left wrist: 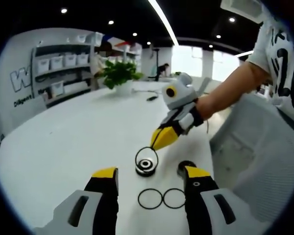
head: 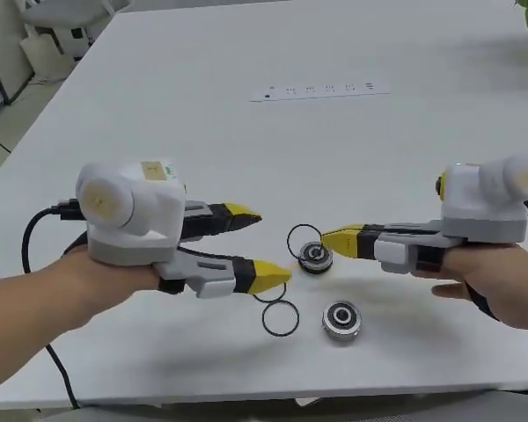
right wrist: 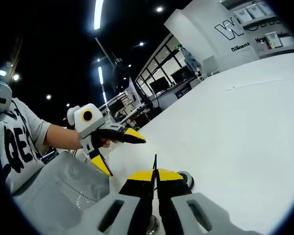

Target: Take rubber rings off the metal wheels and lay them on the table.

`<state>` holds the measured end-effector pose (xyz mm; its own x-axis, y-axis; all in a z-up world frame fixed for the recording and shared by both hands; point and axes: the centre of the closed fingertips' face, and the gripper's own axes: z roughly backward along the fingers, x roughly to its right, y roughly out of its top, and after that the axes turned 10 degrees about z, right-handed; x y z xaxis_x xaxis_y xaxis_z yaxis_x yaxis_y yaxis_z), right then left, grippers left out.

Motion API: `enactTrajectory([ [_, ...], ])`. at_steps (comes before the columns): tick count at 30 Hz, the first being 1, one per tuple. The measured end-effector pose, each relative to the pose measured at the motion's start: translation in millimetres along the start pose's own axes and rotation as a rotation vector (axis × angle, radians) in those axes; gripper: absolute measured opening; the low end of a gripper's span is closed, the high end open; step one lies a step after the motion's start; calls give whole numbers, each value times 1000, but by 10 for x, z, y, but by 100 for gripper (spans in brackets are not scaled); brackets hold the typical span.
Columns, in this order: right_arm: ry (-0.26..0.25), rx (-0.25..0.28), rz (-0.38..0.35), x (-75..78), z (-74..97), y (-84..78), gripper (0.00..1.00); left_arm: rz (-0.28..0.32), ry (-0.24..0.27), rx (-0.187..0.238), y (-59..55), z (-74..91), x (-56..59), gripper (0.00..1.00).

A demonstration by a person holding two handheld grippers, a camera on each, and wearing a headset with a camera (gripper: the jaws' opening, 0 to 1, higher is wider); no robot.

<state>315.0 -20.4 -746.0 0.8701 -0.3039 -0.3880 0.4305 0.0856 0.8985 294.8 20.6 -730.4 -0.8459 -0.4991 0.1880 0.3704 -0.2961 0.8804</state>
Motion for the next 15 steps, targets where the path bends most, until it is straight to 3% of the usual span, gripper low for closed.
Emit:
enactTrajectory([
  [15, 52, -77, -52, -131, -9, -247, 0, -4, 14, -8, -80, 79, -19, 59],
])
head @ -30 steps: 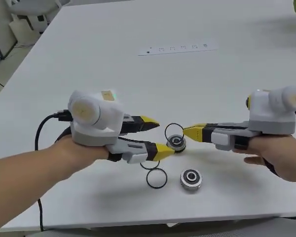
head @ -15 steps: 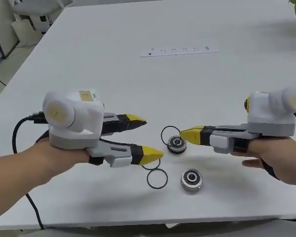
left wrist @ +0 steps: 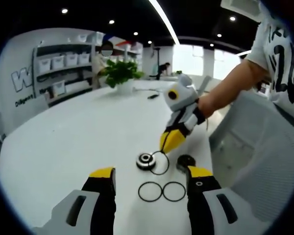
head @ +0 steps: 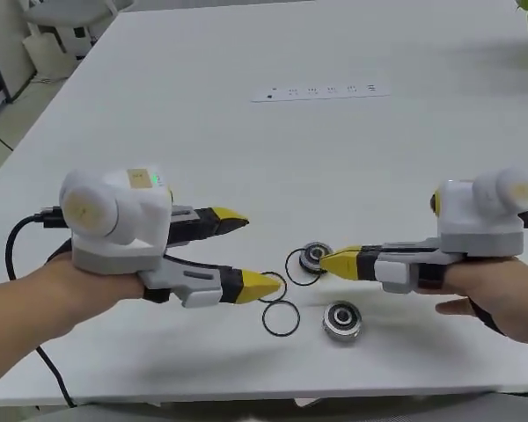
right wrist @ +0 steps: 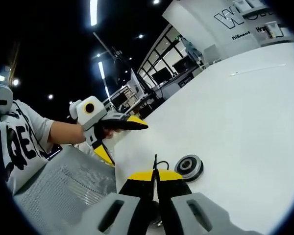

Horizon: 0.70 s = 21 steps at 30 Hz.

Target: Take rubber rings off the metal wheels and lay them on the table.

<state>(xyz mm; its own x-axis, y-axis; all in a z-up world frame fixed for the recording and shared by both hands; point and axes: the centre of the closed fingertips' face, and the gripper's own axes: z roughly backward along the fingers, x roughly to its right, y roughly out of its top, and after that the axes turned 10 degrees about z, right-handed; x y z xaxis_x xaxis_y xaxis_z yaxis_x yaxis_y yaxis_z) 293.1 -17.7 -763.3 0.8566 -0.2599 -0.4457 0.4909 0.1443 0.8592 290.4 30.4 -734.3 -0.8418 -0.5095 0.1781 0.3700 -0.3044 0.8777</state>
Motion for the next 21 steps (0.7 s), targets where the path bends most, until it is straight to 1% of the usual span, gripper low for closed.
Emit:
enactTrajectory([
  [5, -6, -18, -10, 11, 4, -69, 0, 3, 1, 0, -11, 10, 3, 59],
  [11, -13, -53, -21, 21, 5, -183, 0, -3, 0, -5, -31, 16, 11, 58],
  [17, -30, -81, -37, 72, 11, -255, 0, 0, -3, -8, -44, 11, 33, 59],
  [21, -40, -88, -44, 100, 20, -274, 0, 2, -2, -10, -50, 9, 36, 59],
])
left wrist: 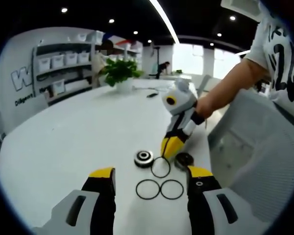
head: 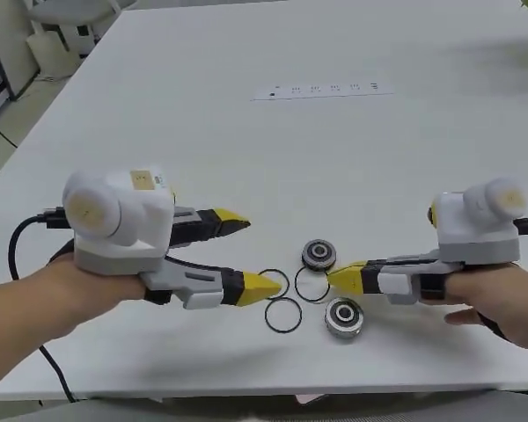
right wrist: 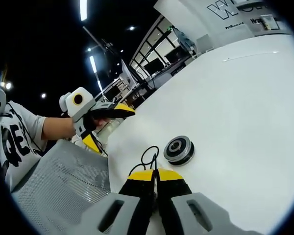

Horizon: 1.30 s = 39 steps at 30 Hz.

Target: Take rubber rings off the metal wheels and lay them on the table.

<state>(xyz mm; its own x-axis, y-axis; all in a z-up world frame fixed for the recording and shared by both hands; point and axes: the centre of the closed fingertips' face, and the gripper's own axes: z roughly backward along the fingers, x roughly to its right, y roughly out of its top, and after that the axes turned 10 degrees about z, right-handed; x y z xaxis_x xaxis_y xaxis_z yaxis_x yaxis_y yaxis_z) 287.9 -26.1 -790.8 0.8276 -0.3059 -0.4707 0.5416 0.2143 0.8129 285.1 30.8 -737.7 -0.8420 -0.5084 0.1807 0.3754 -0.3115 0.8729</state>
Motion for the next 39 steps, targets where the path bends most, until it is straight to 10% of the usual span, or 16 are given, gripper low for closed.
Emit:
enactTrajectory([
  [39, 8, -72, 72, -70, -67, -44, 18, -3, -5, -23, -46, -30, -29, 59],
])
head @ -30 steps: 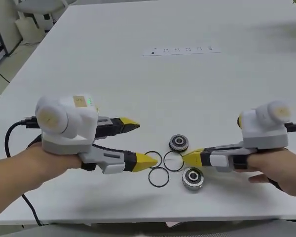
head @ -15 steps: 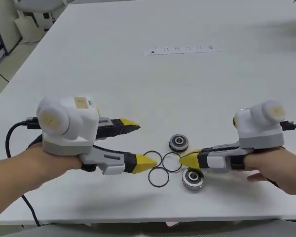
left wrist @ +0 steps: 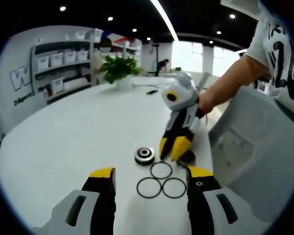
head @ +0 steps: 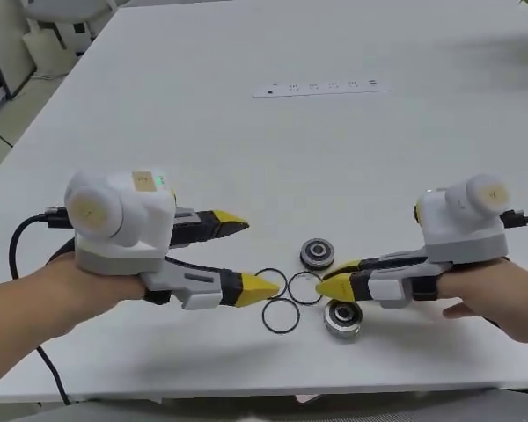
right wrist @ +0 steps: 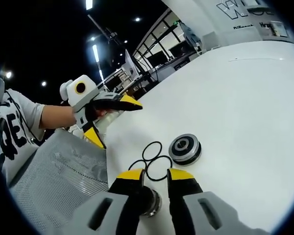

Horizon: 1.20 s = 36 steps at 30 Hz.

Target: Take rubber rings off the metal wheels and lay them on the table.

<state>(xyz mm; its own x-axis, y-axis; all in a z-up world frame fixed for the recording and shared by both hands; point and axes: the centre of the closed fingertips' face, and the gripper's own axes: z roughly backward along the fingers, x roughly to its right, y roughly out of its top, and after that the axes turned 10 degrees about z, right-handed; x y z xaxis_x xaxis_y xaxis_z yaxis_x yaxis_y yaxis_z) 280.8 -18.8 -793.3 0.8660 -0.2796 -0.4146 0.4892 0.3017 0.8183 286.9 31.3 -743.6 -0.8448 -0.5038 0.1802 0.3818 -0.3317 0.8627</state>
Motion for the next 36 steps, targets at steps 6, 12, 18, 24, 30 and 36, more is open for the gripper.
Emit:
enactTrajectory([
  [6, 7, 1, 16, -39, 32, 28, 21, -2, 1, 0, 15, 0, -11, 59],
  [12, 4, 23, 29, -38, 129, 117, 23, -6, 1, 1, 41, 4, -33, 58],
  [18, -16, 54, 35, 12, 232, 218, 24, -7, 8, 6, 91, 0, -78, 58],
  [24, -43, 68, 57, 85, 322, 279, 25, -11, 12, 15, 157, -18, -115, 58],
  [30, -66, 77, 118, 135, 369, 336, 28, -12, 10, 17, 203, -46, -141, 56],
  [36, -77, 81, 154, 170, 380, 367, 30, -8, 17, 21, 240, -81, -185, 55],
])
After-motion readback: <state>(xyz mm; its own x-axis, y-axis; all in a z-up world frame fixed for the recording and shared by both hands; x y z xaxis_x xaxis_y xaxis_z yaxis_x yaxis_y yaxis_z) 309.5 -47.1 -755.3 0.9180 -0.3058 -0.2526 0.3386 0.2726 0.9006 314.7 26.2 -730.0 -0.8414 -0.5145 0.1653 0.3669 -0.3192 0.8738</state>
